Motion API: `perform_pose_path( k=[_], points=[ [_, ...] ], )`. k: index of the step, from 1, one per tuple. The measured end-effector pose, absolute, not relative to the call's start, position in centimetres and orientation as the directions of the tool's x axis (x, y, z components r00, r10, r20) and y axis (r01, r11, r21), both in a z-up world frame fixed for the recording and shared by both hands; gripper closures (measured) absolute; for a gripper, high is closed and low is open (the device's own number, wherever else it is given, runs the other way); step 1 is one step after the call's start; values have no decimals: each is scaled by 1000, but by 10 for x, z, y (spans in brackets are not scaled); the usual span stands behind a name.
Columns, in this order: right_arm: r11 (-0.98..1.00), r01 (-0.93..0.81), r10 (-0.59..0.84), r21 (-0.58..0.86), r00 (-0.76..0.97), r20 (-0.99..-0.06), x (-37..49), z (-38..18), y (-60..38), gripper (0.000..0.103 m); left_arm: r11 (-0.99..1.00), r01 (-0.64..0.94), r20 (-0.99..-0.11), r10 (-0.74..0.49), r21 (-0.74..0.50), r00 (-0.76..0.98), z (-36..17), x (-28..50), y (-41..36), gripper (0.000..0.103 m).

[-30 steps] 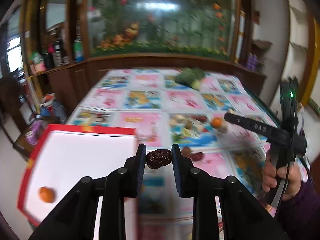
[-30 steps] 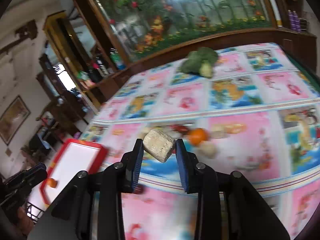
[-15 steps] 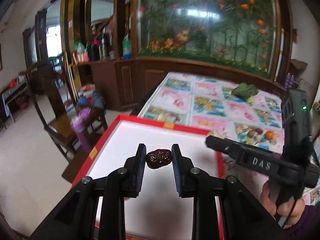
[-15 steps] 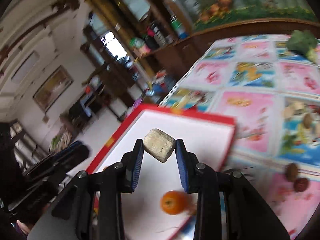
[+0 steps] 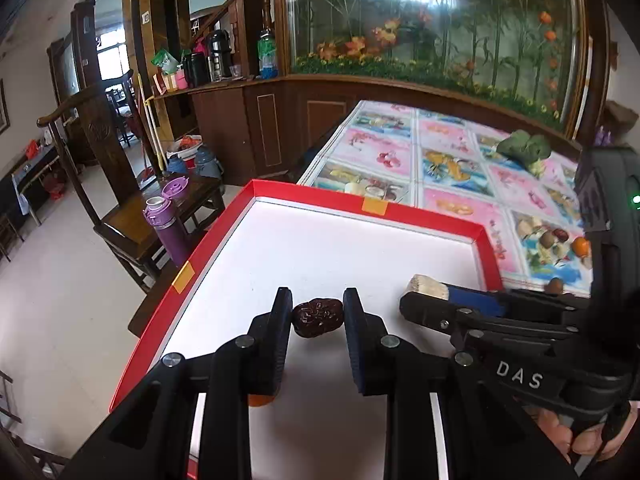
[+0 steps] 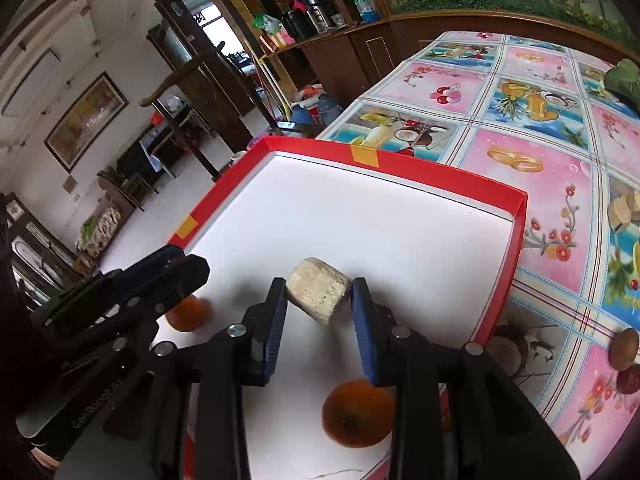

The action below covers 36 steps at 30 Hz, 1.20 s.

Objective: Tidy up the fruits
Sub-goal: 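Carry the beige block and red date over the white tray, then open both grippers to release the block and date into the tray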

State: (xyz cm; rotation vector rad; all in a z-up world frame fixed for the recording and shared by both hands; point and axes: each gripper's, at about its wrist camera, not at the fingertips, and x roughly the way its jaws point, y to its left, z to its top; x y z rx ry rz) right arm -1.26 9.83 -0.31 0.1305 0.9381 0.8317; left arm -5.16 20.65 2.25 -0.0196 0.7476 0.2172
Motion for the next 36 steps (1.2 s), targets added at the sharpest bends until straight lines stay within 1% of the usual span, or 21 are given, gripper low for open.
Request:
perform_pose_path(
  k=[2, 6, 11, 17, 19, 20, 21, 23, 24, 26, 28, 30, 32, 34, 36],
  points=[
    [698, -571, 669, 432, 307, -677, -11, -7, 100, 68, 973, -213, -683, 214, 88, 699, 20, -49, 206, 78],
    [707, -586, 648, 397, 310, -696, -17, -8, 103, 68, 972, -213, -709, 222, 103, 669, 12, -44, 207, 78],
    [709, -608, 626, 357, 309, -716, -22, -10, 108, 67, 970, -225, -750, 214, 88, 626, 3, -40, 214, 78],
    [705, -629, 615, 329, 310, -725, -24, -10, 112, 66, 966, -243, -771, 224, 93, 596, -4, -38, 219, 77],
    [700, -634, 615, 330, 301, -728, -23, -10, 112, 64, 965, -245, -777, 223, 91, 588, -5, -38, 220, 75],
    [693, -637, 622, 339, 288, -728, -22, -9, 110, 63, 964, -250, -777, 229, 96, 586, -5, -39, 220, 68],
    [688, -638, 626, 347, 278, -729, -21, -7, 108, 60, 962, -255, -776, 232, 95, 586, -3, -39, 220, 64],
    [664, -637, 668, 392, 269, -694, -19, 1, 96, 56, 958, -271, -768, 244, 96, 592, 3, -42, 221, 47],
    [650, -638, 691, 412, 272, -670, -19, 7, 87, 56, 955, -278, -759, 252, 98, 600, 7, -44, 220, 44],
    [626, -648, 736, 434, 306, -604, -18, 26, 57, 56, 952, -287, -737, 269, 106, 620, 18, -50, 217, 44],
    [637, -644, 746, 423, 375, -551, -19, 43, 23, 54, 956, -274, -710, 263, 102, 653, 31, -55, 208, 42],
    [676, -616, 728, 404, 473, -496, -17, 58, -27, 45, 968, -237, -687, 231, 88, 689, 44, -59, 191, 36],
    [714, -558, 700, 423, 558, -445, -13, 66, -85, 43, 980, -180, -664, 189, 83, 723, 53, -61, 169, 36],
    [744, -496, 665, 449, 612, -427, -7, 68, -129, 43, 991, -101, -647, 131, 83, 751, 61, -59, 139, 32],
    [776, -407, 612, 481, 672, -418, -2, 63, -181, 43, 996, -45, -641, 81, 72, 763, 63, -58, 117, 32]
  ],
)
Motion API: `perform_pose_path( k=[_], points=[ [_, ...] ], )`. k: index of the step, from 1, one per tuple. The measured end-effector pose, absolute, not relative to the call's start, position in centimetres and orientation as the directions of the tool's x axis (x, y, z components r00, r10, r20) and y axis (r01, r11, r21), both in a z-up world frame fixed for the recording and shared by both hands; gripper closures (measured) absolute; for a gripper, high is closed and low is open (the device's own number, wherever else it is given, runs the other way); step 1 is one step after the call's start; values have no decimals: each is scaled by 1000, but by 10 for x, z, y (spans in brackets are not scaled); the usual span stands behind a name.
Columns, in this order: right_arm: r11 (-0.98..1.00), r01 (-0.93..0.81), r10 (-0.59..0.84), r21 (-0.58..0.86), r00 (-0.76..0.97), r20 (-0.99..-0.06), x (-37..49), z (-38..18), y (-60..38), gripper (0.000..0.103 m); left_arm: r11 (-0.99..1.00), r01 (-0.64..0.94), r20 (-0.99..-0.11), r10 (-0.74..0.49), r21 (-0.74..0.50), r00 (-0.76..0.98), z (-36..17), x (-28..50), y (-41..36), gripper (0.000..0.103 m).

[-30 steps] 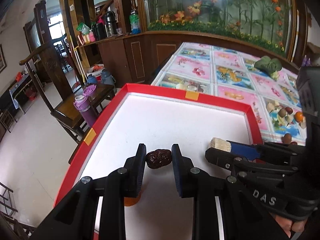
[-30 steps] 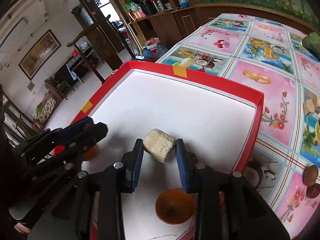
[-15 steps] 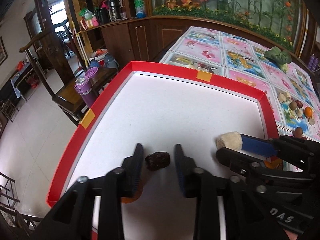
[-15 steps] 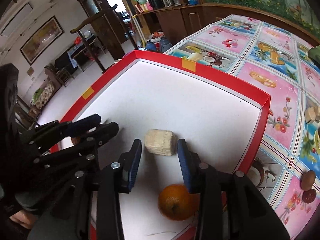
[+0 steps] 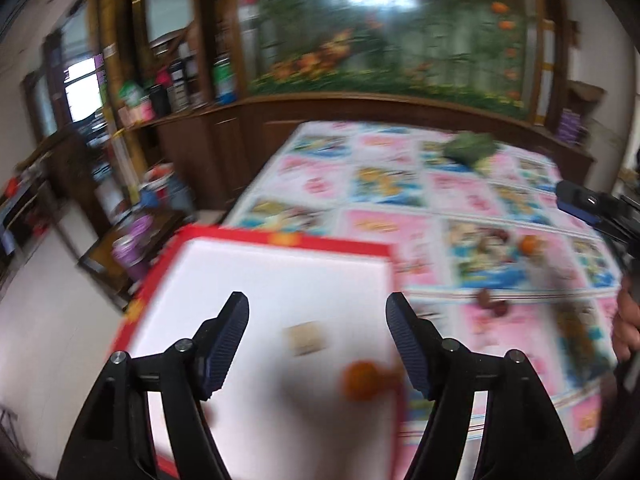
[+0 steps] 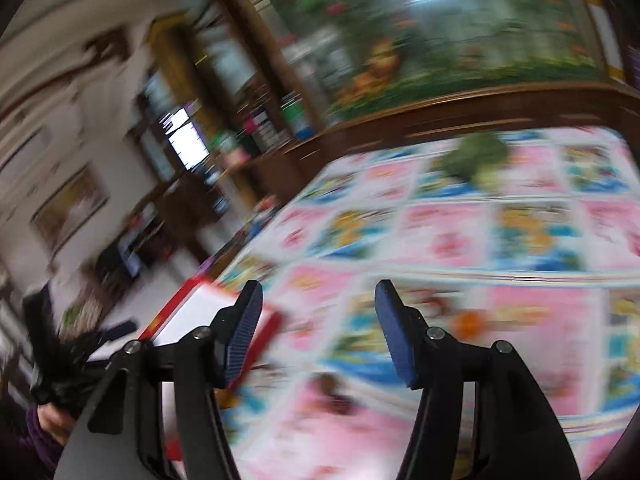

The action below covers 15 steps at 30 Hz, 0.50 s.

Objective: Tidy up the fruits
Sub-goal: 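Open both grippers to release the block and date into the tray, then grasp a round beige piece with the right gripper while the left gripper grasps a brown kiwi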

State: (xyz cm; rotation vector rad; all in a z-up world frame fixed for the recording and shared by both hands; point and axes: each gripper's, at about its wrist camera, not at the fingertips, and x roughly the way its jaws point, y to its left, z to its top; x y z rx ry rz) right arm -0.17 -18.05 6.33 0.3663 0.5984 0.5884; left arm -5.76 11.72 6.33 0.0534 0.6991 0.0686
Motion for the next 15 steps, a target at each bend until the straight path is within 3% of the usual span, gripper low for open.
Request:
perform_pose_path(
  k=[7, 15],
  points=[
    [823, -212, 519, 527, 657, -547, 22, 33, -253, 43, 989, 127, -689, -38, 79, 723, 42, -38, 40, 32],
    [891, -256, 453, 375, 565, -690, 30, 3, -213, 43, 974, 200, -772, -46, 105, 633, 4, -26, 15, 32]
  ],
)
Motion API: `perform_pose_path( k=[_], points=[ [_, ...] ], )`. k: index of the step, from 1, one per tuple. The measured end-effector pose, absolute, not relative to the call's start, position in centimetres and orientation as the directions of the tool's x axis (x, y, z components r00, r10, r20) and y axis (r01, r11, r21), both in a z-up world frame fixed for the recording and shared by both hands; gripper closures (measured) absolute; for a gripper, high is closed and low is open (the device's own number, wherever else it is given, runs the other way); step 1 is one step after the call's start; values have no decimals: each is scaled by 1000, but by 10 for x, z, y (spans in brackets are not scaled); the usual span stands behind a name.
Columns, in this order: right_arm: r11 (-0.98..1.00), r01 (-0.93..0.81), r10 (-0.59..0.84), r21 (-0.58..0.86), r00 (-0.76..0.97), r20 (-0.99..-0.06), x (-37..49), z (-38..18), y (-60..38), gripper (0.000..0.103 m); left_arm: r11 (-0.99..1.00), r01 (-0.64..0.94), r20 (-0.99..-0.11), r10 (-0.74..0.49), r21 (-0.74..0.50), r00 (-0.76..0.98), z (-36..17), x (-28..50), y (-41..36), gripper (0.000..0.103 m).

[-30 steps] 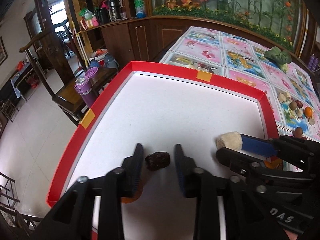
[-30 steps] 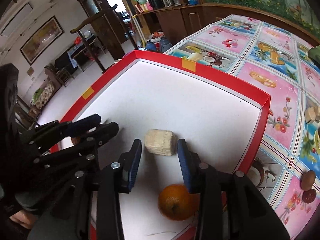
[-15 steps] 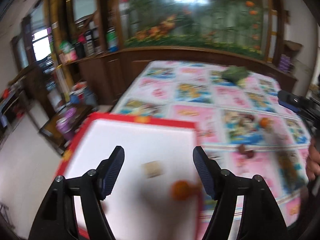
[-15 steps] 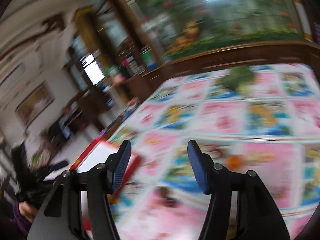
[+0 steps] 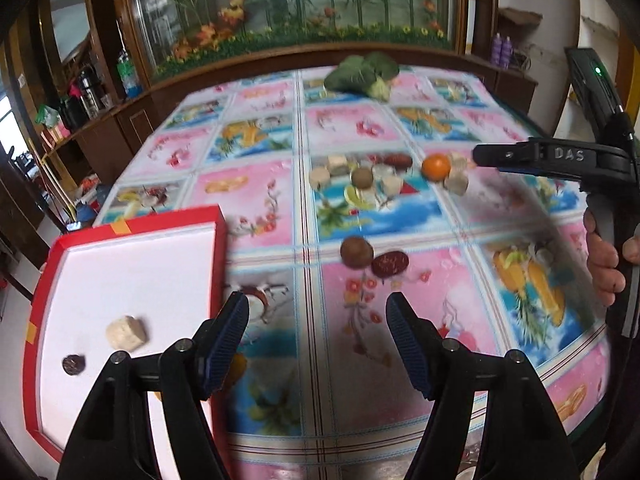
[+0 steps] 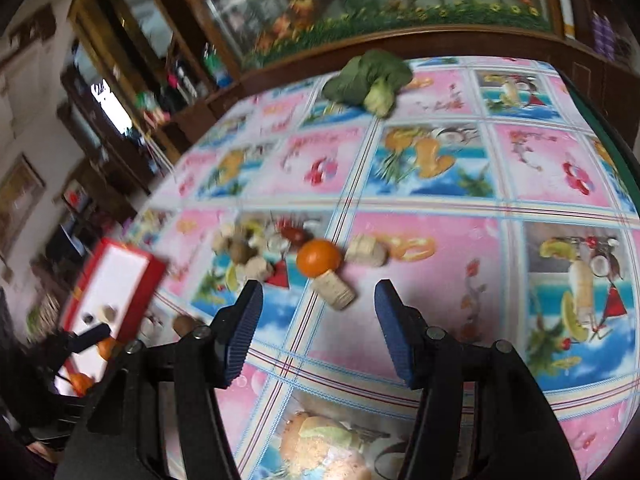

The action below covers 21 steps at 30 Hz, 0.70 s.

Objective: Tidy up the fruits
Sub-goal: 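Grasp a round beige piece with the right gripper while the left gripper grasps a brown kiwi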

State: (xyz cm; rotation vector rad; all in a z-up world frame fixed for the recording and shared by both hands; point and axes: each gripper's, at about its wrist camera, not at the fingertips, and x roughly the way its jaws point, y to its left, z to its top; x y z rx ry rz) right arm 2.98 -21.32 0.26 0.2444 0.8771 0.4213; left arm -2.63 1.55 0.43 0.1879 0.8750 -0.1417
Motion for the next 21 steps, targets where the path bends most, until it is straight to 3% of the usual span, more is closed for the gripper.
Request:
perform_pose_path(
  k=[8, 14, 21],
  points=[
    [931, -248, 364, 269, 553, -749, 42, -17, -196, 48, 970, 214, -794, -40, 115, 607, -4, -16, 15, 32],
    [941, -258, 328, 218, 545, -772, 46, -25, -185, 73, 965, 240, -816, -55, 103, 575, -11, 0, 8, 32],
    [939, -247, 339, 239, 545, -767, 44, -22, -187, 78, 962, 246, -841, -36, 116, 539, -23, 23, 0, 32]
  ],
)
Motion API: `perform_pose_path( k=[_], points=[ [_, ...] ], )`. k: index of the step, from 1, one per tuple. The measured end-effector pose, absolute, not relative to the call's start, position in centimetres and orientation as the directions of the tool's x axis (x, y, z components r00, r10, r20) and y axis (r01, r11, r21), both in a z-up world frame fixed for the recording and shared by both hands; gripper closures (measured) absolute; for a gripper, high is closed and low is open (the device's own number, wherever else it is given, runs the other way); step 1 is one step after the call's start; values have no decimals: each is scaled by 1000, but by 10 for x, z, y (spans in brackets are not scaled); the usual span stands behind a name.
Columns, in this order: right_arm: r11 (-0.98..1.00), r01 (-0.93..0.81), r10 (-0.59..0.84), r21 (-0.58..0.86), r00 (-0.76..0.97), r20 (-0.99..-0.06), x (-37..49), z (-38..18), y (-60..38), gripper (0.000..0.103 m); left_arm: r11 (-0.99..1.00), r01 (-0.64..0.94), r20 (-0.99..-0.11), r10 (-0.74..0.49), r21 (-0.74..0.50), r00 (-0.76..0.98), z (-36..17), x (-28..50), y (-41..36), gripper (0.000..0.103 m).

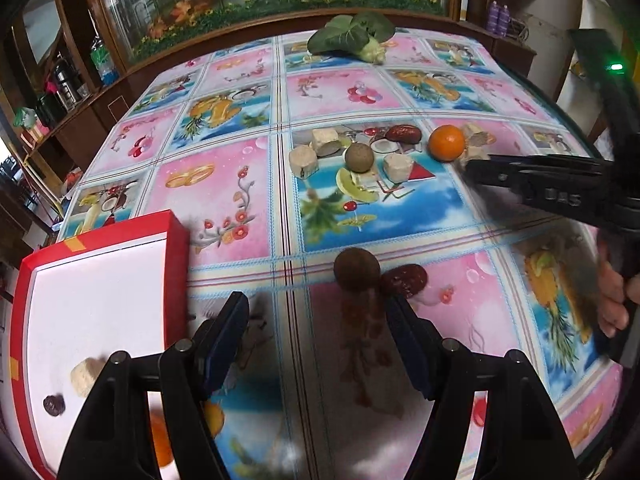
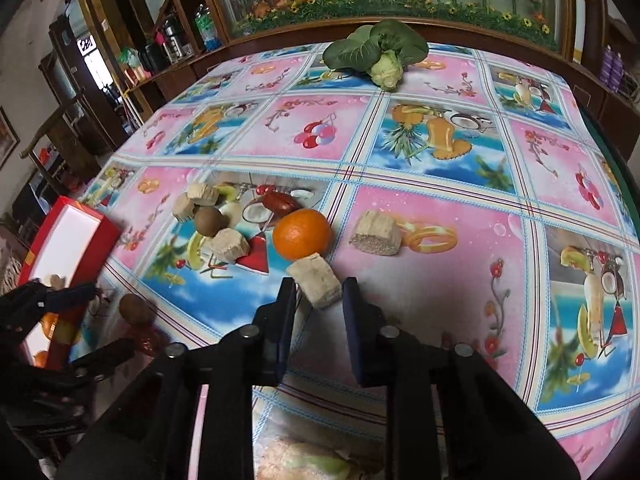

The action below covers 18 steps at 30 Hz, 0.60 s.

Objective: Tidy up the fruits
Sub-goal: 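Grasp a round beige piece with the right gripper while the left gripper grasps a brown kiwi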

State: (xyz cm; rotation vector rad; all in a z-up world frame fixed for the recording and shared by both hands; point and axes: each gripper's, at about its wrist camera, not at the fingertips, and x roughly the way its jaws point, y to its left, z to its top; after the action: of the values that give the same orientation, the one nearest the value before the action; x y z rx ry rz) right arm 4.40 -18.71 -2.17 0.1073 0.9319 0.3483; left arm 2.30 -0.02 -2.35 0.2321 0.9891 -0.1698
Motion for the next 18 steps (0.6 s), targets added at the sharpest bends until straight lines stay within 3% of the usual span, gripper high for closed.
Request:
perform_pose_path(
  k=[8, 13, 17, 18],
  points=[
    [926, -224, 376, 303, 545, -749, 44, -15, -197, 78, 962, 263, -853, -78, 71, 516, -30, 43, -6, 36],
    [924, -221, 383, 312, 529, -757, 45, -18, -202, 79, 956, 286, -846, -107, 56, 522, -30, 42, -15, 53],
    [914, -189, 404, 360, 532, -745, 46, -16, -220, 83, 953, 301, -839, -135, 36, 527, -29, 36, -17, 81],
    [905, -181, 418, 384, 534, -735, 46, -15, -225, 84, 950, 309, -838, -142, 34, 527, -29, 34, -19, 81]
  ],
)
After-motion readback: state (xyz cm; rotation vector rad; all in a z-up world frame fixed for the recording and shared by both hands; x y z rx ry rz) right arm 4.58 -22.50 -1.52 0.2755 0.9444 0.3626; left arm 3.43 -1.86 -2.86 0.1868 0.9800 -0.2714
